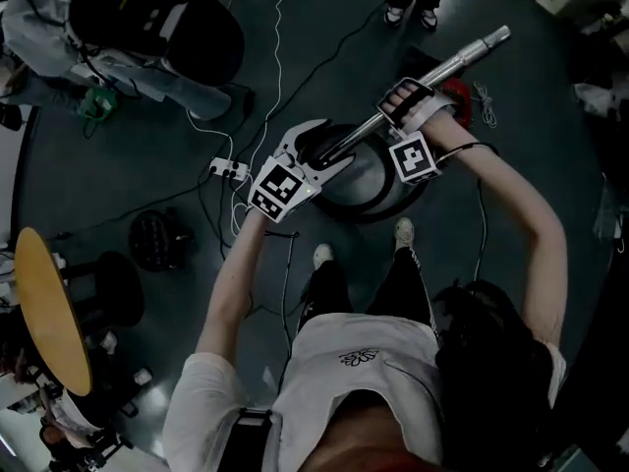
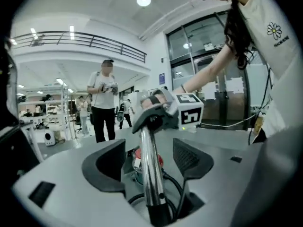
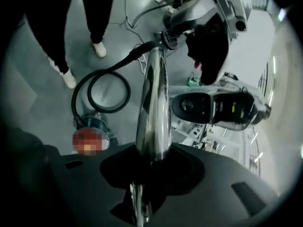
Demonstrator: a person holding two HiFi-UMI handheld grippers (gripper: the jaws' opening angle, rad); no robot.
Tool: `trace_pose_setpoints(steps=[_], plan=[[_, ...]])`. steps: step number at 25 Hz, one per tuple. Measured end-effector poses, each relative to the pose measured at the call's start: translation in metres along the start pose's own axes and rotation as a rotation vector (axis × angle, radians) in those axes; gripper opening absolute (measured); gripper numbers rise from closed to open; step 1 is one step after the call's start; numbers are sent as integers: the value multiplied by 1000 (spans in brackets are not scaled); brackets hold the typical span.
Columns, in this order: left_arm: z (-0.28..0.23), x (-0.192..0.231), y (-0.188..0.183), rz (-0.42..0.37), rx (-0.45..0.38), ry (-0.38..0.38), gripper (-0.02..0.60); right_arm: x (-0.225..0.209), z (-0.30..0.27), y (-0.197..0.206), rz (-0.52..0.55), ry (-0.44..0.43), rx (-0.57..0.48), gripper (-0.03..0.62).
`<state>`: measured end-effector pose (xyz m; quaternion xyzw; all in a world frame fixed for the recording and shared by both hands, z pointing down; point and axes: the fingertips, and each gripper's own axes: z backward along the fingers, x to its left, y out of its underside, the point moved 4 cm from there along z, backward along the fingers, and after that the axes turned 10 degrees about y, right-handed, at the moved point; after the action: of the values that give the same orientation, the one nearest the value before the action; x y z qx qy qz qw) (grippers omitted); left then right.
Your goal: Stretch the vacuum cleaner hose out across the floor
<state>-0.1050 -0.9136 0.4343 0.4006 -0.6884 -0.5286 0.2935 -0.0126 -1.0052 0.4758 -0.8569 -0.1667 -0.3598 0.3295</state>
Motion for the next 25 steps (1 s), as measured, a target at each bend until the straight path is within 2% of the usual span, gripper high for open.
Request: trace_pose_setpoints(steps=[2, 4, 7, 11, 14, 16, 17, 19, 20, 22, 25], plan=[[10, -21, 0, -70, 34, 50, 293, -30, 26, -11, 132, 48, -48, 149], [31, -48, -4, -83, 35, 107, 293, -60, 62, -41, 223, 94, -119, 147], [67, -109, -30, -9, -44, 224, 295, -106, 131, -89, 349, 209, -171, 147], [99, -193, -45, 107, -162, 325, 295, -130, 205, -147, 462, 320, -195, 147], [107, -242, -40, 228, -246, 438, 295, -132, 239, -187, 494, 393, -193, 147], [109, -282, -39, 261, -241, 528, 291, -132, 268, -218, 518, 446, -204, 149], [113, -301, -39, 287, -248, 549, 268, -131, 283, -234, 538, 478, -209, 149], [124, -325, -40, 406, -335, 548, 138, -130, 311, -255, 571, 539, -205, 149], [128, -335, -41, 456, -377, 538, 107, -129, 323, -263, 572, 567, -198, 149], [137, -362, -37, 473, -389, 523, 100, -122, 348, -281, 546, 622, -181, 153], [147, -411, -33, 415, -324, 571, 100, -107, 394, -303, 497, 696, -154, 158]])
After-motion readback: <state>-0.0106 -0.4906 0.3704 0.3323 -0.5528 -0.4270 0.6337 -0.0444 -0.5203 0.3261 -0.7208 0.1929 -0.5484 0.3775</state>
